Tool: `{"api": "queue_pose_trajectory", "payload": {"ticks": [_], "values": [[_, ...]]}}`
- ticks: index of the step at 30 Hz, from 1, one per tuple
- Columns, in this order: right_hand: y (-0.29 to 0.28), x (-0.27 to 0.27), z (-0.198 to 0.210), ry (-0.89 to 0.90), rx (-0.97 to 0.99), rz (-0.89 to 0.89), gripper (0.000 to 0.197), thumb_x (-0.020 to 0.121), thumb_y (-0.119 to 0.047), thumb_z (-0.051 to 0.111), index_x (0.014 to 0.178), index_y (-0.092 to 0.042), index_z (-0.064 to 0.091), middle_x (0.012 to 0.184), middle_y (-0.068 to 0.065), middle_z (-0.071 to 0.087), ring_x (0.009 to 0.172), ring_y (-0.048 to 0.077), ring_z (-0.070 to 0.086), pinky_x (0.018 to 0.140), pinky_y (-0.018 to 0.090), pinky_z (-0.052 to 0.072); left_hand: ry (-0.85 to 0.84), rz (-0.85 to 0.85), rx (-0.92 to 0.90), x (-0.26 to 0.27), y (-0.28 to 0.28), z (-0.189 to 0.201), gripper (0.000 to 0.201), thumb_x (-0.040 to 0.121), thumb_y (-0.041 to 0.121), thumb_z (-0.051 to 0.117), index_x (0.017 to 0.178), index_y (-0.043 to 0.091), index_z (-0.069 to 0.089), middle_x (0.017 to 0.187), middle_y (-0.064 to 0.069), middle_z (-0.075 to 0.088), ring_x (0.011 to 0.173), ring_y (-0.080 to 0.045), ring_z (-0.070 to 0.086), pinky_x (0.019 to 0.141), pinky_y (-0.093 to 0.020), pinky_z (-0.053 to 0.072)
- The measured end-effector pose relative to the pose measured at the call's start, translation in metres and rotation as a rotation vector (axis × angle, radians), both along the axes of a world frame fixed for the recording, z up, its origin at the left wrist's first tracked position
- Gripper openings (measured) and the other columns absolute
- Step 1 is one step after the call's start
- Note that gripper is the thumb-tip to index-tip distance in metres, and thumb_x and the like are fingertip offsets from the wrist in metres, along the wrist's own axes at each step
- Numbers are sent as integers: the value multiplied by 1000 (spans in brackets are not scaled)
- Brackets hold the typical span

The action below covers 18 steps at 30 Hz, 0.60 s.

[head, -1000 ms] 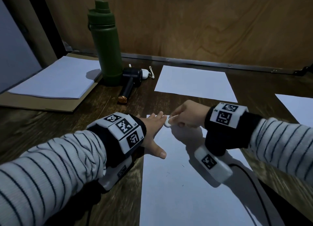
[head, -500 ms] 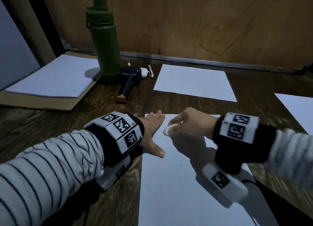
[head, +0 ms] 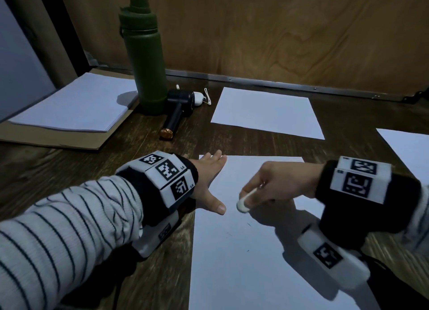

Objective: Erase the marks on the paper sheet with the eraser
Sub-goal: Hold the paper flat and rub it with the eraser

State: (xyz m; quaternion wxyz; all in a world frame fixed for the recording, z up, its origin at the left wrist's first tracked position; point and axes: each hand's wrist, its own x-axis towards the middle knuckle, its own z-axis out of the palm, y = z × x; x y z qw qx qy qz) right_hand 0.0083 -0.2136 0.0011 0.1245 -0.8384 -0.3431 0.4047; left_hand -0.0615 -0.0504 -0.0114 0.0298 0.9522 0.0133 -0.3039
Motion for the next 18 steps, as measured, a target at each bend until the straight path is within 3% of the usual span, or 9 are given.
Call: {"api": "queue_pose_trajectory", "payload": {"ticks": [3,7,12,15,18], "values": [[-9,8,2,57,89,-155,20,73,-37,74,89,-24,77,66,-1,58,60,14,45,57,25,34,-4,-5,4,0,0,0,117,76,60,61,147,16,-21,156,1,-25,146,-18,-16,116,-46,3],[-16,28,1,35,290,-434,16,85,-24,66,92,-11,74,60,0,59,41,8,44,48,20,34,-2,-4,-8,-2,-1,3,115,78,58,61,147,15,-21,156,0,-25,145,-19,-16,116,-46,2],[2,26,2,85,256,-336,18,87,-25,64,95,-10,71,63,-1,61,44,7,49,49,17,40,11,-29,6,-1,1,1,112,78,60,59,147,22,-20,155,0,-26,145,-22,-17,116,-49,3],[21,23,-1,23,283,-323,15,85,-27,66,90,-13,70,62,-1,60,46,10,47,47,19,37,26,-37,16,0,1,2,111,78,61,58,147,24,-21,155,0,-27,145,-23,-18,116,-50,3],[27,22,-5,-62,265,-293,22,82,-34,68,95,-16,72,60,-1,55,45,11,40,48,22,34,34,-40,33,0,0,3,113,77,61,59,146,24,-22,155,0,-28,145,-22,-18,115,-51,3]]}}
